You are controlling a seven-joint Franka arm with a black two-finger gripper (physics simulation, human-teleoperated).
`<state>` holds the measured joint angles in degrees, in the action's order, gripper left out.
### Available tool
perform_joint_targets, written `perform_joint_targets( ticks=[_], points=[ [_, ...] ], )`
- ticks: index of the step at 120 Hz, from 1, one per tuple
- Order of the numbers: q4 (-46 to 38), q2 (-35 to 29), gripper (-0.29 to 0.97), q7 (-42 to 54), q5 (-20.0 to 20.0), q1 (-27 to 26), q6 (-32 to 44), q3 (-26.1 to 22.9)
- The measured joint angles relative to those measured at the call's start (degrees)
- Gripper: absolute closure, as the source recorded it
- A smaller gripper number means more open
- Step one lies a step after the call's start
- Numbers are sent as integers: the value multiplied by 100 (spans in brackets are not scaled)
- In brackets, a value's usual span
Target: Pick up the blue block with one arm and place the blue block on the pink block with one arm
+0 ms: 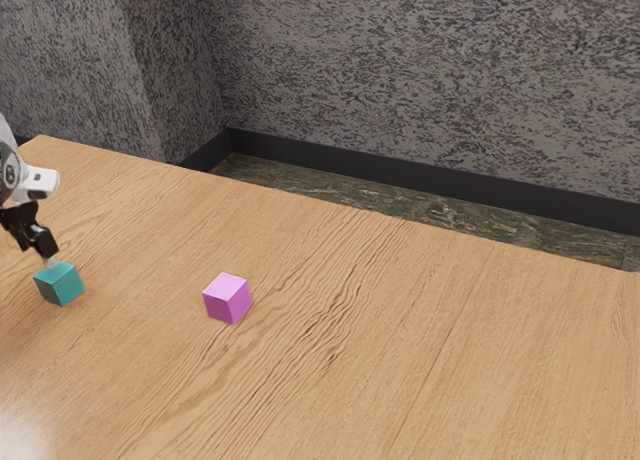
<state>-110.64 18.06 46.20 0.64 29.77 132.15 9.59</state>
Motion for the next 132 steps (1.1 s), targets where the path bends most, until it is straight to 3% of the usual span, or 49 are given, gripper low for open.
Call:
perform_joint_targets(
  ticks=[32, 43, 65, 98, 132],
  points=[
    [22, -100, 3, -499, 149, -19, -815, -64],
    [-3, -163, 3, -541, -52, -114, -954, -91],
    [-8, -11, 3, -433, -402, -171, -875, -95],
    [590, 575, 3, -119, -498, 150, -654, -209],
    [586, 599, 3, 140, -511, 294, -663, -338]
  ],
)
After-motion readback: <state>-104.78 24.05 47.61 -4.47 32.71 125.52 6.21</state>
